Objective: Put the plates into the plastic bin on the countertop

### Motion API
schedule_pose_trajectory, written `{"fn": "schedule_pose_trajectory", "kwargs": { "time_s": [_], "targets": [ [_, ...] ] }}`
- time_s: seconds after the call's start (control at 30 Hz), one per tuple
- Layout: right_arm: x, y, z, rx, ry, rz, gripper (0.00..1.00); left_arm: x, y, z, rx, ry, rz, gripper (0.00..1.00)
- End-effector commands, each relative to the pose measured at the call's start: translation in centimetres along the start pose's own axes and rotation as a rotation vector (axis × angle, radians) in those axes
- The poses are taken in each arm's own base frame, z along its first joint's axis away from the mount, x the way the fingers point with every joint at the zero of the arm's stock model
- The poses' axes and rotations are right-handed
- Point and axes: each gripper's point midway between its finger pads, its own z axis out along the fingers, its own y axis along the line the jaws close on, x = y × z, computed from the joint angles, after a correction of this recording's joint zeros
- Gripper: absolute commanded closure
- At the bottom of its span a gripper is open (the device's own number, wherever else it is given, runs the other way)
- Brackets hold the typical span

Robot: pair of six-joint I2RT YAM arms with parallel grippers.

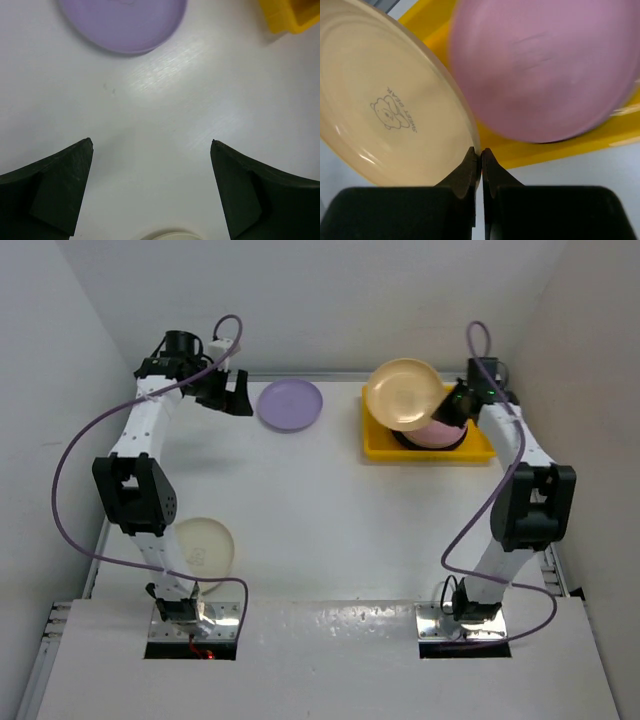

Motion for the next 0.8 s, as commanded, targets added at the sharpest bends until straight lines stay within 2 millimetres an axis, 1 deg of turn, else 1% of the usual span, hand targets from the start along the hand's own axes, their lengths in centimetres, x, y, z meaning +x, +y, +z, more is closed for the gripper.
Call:
{"fn": "schedule_pose_trajectory", "kwargs": {
  "time_s": [0.0,0.03,0.07,0.1,0.13,0.17,0.2,0.23,0.27,0.3,0.33,0.37,0.4,0.43,0.47,0.5,0.53,0.57,0.6,0.67,0.7,0.73,0.77],
  "targets": [
    [-2.8,-7.5,-2.1,0.172,-0.033,0.202,1.00,0.3,4.0,-2.1,-0.123,-0.016,-0.011,0.00],
    [-2.5,-8.7,-1.7,0.199,-0.013,0.218,1.00,1.0,4.3,-2.3,-0.135,-0.004,-0.012,0.00],
    [-2.7,-9.1,-1.6,0.204,-0.010,0.224,1.00,1.5,4.9,-2.5,-0.142,0.002,-0.027,0.00],
    [-3.3,-10.4,-1.5,0.225,-0.009,0.246,1.00,1.7,4.7,-2.6,-0.142,0.003,-0.028,0.00],
    [-3.8,-10.2,-1.5,0.208,-0.007,0.240,1.00,2.1,5.2,-2.7,-0.148,0.009,-0.030,0.00],
    [-3.1,-11.1,-0.6,0.237,0.031,0.251,1.00,2.3,5.1,-2.9,-0.148,0.010,-0.031,0.00],
    [-4.0,-10.9,-0.6,0.231,0.012,0.246,1.00,2.3,5.1,-2.9,-0.148,0.010,-0.031,0.00],
    [-4.5,-11.0,-0.5,0.231,0.007,0.244,1.00,2.6,5.2,-2.9,-0.141,0.012,-0.042,0.00],
    [-4.6,-11.3,0.3,0.239,0.019,0.249,1.00,2.6,5.2,-2.9,-0.141,0.012,-0.042,0.00],
    [-4.7,-11.2,0.5,0.236,0.025,0.244,0.99,2.6,5.2,-2.9,-0.141,0.012,-0.042,0.00],
    [-5.4,-10.8,0.6,0.224,0.016,0.239,0.95,2.5,5.1,-2.9,-0.131,0.009,-0.042,0.00],
    [-4.5,-11.5,1.6,0.242,0.056,0.249,0.90,2.5,5.1,-2.9,-0.131,0.009,-0.042,0.00],
    [-4.4,-11.6,1.8,0.239,0.067,0.228,0.86,2.3,4.9,-3.2,-0.134,0.001,-0.037,0.00],
    [-4.2,-11.8,2.2,0.249,0.074,0.246,0.73,2.3,5.0,-3.2,-0.134,0.002,-0.028,0.00],
    [-4.2,-11.9,2.4,0.256,0.078,0.238,0.68,2.3,5.0,-3.2,-0.134,0.002,-0.028,0.00],
    [-4.0,-12.4,3.2,0.264,0.084,0.238,0.61,2.3,4.8,-3.1,-0.125,-0.001,-0.027,0.00],
    [-4.0,-12.5,3.5,0.262,0.086,0.218,0.50,2.6,4.8,-3.0,-0.122,0.006,-0.032,0.00],
    [-4.0,-12.8,3.7,0.268,0.089,0.204,0.45,2.5,4.6,-3.0,-0.114,0.003,-0.032,0.00],
    [-3.4,-13.3,4.2,0.294,0.126,0.200,0.42,2.5,4.6,-3.0,-0.114,0.003,-0.032,0.00],
    [-4.1,-13.4,4.0,0.324,0.121,0.155,0.37,2.6,5.0,-3.2,-0.120,0.001,-0.038,0.00],
    [-3.8,-13.5,3.2,0.349,0.135,0.139,0.34,2.6,5.0,-3.2,-0.120,0.001,-0.038,0.00],
    [-4.0,-13.5,2.8,0.379,0.116,0.097,0.32,2.4,4.8,-3.5,-0.123,-0.007,-0.033,0.00],
    [-3.6,-12.7,1.7,0.392,0.105,0.060,0.29,2.4,5.2,-4.3,-0.141,-0.008,-0.029,0.00]
  ]
}}
